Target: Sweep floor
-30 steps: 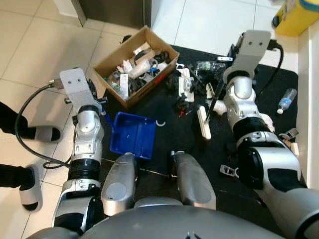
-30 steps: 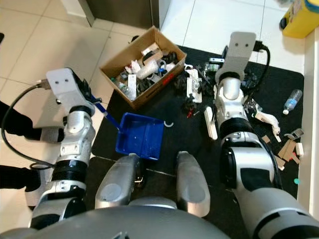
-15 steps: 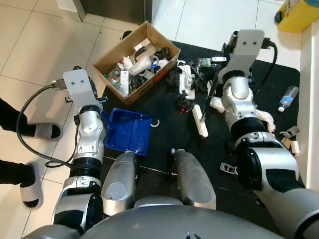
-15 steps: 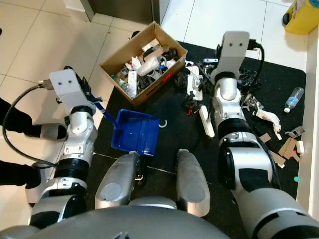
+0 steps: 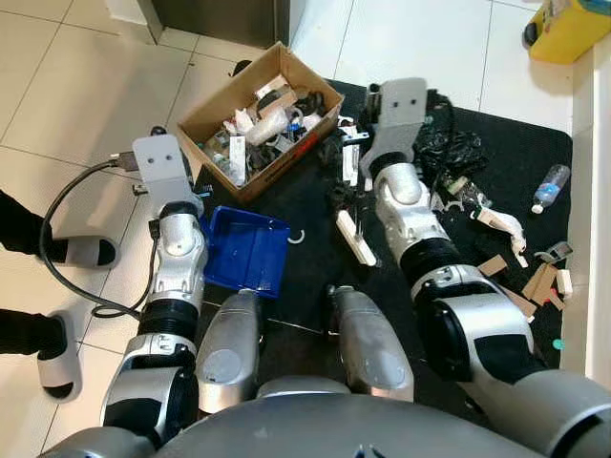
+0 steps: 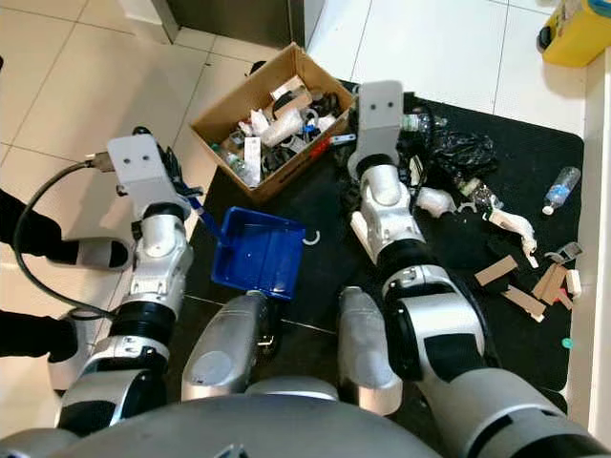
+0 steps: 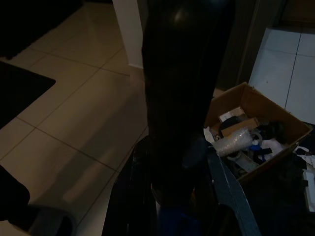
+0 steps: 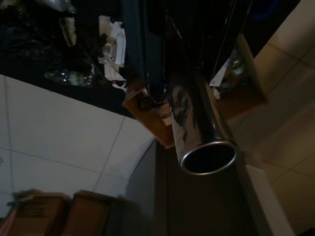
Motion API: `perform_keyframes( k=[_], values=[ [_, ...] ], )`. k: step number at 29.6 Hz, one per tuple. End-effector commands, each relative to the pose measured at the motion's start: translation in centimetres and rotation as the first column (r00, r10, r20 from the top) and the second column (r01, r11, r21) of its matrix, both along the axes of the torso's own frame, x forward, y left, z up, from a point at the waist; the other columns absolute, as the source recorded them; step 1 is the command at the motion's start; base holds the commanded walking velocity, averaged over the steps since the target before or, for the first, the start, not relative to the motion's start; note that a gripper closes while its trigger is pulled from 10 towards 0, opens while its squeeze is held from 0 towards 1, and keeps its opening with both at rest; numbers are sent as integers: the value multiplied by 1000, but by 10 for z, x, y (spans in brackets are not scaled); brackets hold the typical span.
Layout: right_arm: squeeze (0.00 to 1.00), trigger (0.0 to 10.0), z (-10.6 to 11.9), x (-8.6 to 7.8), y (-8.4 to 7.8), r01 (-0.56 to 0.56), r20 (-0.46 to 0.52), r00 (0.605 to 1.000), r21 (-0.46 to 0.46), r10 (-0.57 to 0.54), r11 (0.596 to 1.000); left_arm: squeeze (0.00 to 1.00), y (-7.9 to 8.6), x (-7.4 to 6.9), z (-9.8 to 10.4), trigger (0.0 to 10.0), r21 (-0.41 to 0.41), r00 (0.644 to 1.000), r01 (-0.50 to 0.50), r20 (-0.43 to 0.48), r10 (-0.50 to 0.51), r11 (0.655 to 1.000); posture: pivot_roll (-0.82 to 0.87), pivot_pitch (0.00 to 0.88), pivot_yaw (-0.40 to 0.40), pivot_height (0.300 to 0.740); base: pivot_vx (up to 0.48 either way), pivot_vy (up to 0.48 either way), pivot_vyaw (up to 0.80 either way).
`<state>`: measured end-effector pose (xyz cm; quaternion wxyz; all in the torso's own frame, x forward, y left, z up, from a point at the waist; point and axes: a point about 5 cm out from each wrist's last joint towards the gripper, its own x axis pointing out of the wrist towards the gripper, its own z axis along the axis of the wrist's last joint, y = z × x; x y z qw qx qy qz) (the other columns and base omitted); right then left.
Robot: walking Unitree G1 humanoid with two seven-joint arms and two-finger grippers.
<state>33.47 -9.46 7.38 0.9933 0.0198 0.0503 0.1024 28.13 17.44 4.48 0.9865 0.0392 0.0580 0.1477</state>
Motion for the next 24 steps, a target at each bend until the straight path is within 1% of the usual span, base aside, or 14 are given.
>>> perform_keyframes(
  k=[1,3,5,8,11,14,15,16,17,18,19,21,22,24],
  values=[
    [0,10000,2,-8,30,-109,-17,994,123,112,986,0,1,-1,-4,10000,33,1000,7,-18,-6,999,92,151,-5,740,0,0,0],
    [0,10000,6,-10,38,-132,-15,991,164,136,978,0,1,-1,-4,10000,34,1000,6,-18,-5,999,92,151,-5,740,0,0,0],
    [0,10000,12,-11,47,-161,-23,985,233,171,959,0,1,-1,-4,10000,35,1000,5,-19,-5,999,87,146,-8,740,0,0,0],
    [0,10000,24,-14,59,-208,-11,975,331,224,921,0,2,0,-5,10000,38,1000,6,-19,-5,999,86,143,-9,740,0,0,0],
    [0,10000,31,-14,62,-223,1,971,357,238,907,0,1,0,-5,10000,38,1000,8,-18,-7,999,86,143,-9,740,0,0,0],
    [0,10000,35,-12,59,-204,18,977,360,212,910,0,1,1,-5,10000,38,1000,10,-17,-9,999,84,133,-9,740,0,0,0],
    [0,10000,39,-9,53,-180,30,983,373,182,910,0,0,1,-6,10000,38,1000,11,-17,-10,999,84,133,-9,740,0,0,0],
    [0,10000,52,-1,34,-132,80,991,386,110,913,0,0,1,-6,10000,39,1000,12,-16,-12,999,86,130,-10,740,0,0,0],
    [0,10000,52,-1,34,-132,80,991,386,110,913,0,0,1,-6,10000,39,1000,12,-16,-12,999,86,130,-10,740,0,0,0],
    [0,10000,57,2,26,-119,104,991,379,86,918,0,0,1,-6,10000,39,1000,12,-16,-12,999,86,130,-10,740,0,0,0],
    [0,10000,62,4,15,-105,133,989,336,63,936,0,0,2,-6,10000,40,1000,12,-16,-12,999,87,129,-11,740,0,0,0],
    [0,10000,73,9,-13,-56,214,977,161,20,985,0,0,2,-6,10000,41,1000,12,-16,-12,999,85,128,-10,740,0,0,0],
    [0,10000,73,9,-13,-56,214,977,161,20,985,0,0,2,-6,10000,41,1000,12,-16,-12,999,85,128,-10,740,0,0,0],
    [0,10000,81,12,-41,8,268,963,23,-14,1000,0,0,2,-6,10000,42,1000,14,-17,-13,999,80,127,-8,740,0,0,0]
  ],
)
